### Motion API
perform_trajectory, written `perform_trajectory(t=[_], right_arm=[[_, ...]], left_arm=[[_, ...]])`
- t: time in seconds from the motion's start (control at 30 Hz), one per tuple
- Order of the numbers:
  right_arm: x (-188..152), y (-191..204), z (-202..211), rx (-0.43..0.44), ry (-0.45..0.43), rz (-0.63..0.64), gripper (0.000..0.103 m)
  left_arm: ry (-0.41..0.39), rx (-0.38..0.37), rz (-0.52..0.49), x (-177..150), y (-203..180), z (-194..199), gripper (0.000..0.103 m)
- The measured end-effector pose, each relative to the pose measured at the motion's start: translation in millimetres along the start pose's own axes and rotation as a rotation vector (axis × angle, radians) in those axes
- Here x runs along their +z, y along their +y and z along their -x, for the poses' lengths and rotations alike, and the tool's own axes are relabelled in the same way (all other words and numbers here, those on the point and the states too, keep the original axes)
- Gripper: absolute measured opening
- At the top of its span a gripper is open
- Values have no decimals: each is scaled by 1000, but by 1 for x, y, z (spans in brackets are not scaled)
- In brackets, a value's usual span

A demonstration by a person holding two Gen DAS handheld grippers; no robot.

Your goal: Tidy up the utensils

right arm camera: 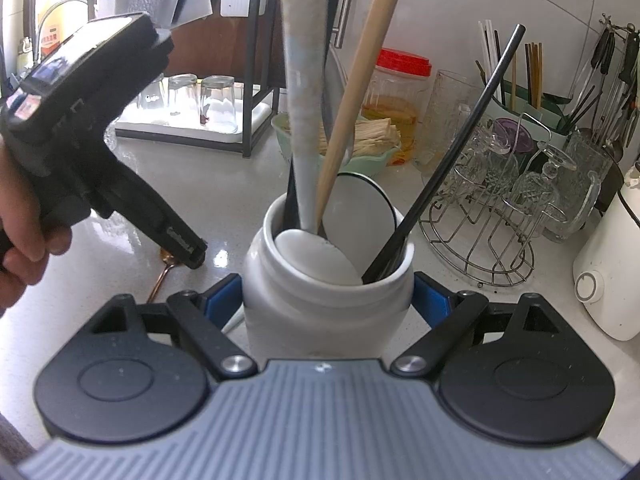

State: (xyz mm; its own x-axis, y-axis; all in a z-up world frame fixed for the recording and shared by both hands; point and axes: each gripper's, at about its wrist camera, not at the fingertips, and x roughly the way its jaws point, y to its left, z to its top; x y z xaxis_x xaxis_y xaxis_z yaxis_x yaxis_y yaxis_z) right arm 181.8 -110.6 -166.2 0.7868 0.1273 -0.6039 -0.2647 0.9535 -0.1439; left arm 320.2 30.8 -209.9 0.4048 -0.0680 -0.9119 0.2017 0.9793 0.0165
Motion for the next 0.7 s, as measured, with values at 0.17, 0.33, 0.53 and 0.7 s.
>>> perform_trajectory(t=[0.17, 0.33, 0.53, 0.7], right_arm=[[0, 0, 0, 0, 0, 0, 92], [0, 0, 0, -1, -1, 0, 92], [0, 0, 0, 0, -1, 0, 92], [0, 0, 0, -1, 0, 3, 92]], left_arm=[[1, 5, -44, 2, -6, 0, 33], [9, 7, -41, 2, -4, 1, 33], [-11, 1, -22, 3, 1, 10, 33], [-49, -12, -6, 4, 3, 28, 33]])
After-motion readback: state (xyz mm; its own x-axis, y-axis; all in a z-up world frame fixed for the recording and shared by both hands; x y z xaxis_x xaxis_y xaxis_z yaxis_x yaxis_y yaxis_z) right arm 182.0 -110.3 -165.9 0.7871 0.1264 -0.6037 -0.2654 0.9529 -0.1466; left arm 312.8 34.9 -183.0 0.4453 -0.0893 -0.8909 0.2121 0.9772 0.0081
